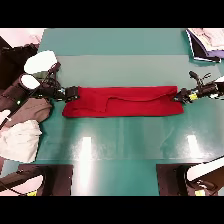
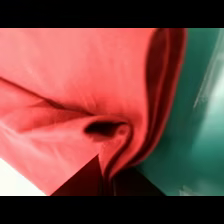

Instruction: Fold the shirts.

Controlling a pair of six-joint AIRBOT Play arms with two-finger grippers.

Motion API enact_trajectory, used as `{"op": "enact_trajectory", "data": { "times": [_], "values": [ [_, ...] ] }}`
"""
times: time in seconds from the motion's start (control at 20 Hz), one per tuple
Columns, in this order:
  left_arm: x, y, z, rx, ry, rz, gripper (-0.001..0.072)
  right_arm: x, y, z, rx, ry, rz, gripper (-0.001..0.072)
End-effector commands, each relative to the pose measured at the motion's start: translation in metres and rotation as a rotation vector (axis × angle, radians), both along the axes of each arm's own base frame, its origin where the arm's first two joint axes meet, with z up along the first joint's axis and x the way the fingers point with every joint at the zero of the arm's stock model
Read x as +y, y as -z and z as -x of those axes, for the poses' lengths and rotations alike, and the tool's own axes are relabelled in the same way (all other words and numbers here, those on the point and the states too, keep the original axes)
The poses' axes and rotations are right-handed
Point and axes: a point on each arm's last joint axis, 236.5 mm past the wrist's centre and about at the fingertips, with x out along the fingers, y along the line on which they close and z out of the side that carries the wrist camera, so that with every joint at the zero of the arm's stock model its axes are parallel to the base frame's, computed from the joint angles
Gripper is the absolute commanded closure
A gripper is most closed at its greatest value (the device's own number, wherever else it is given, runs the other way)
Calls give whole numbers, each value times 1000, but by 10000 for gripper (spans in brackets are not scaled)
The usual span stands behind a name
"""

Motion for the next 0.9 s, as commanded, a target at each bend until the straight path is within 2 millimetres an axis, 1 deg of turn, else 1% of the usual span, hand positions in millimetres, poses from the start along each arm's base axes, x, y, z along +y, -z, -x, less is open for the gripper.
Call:
{"op": "enact_trajectory", "data": {
  "times": [0.0,0.1,0.2,0.25,0.3,0.4,0.5,0.6,0.65,0.75,0.85],
  "values": [
    [-10,-9,-6,-12,-30,68,685,21,-35,-7,-71,-21,-63,696],
    [-16,-16,-12,-31,-38,112,686,42,-75,-23,-170,3,-136,698],
    [-30,-20,-13,-51,-13,124,686,71,-121,-33,-273,-1,-209,698],
    [-41,-21,-13,-61,16,122,686,86,-139,-35,-307,-10,-225,698],
    [-56,-23,-13,-75,50,118,686,102,-156,-36,-324,-29,-232,699],
    [-91,-20,-16,-108,134,106,686,132,-189,-37,-369,-87,-228,699],
    [-125,-8,-19,-94,199,105,686,166,-221,-38,-411,-139,-233,698],
    [-154,13,-25,-67,245,101,686,197,-249,-34,-451,-194,-242,698],
    [-166,24,-29,-55,260,98,686,211,-260,-31,-470,-219,-248,698],
    [-184,43,-37,-35,286,94,686,238,-280,-23,-512,-279,-258,698],
    [-191,56,-45,-10,287,99,686,263,-296,-14,-552,-329,-271,699]
  ]
}}
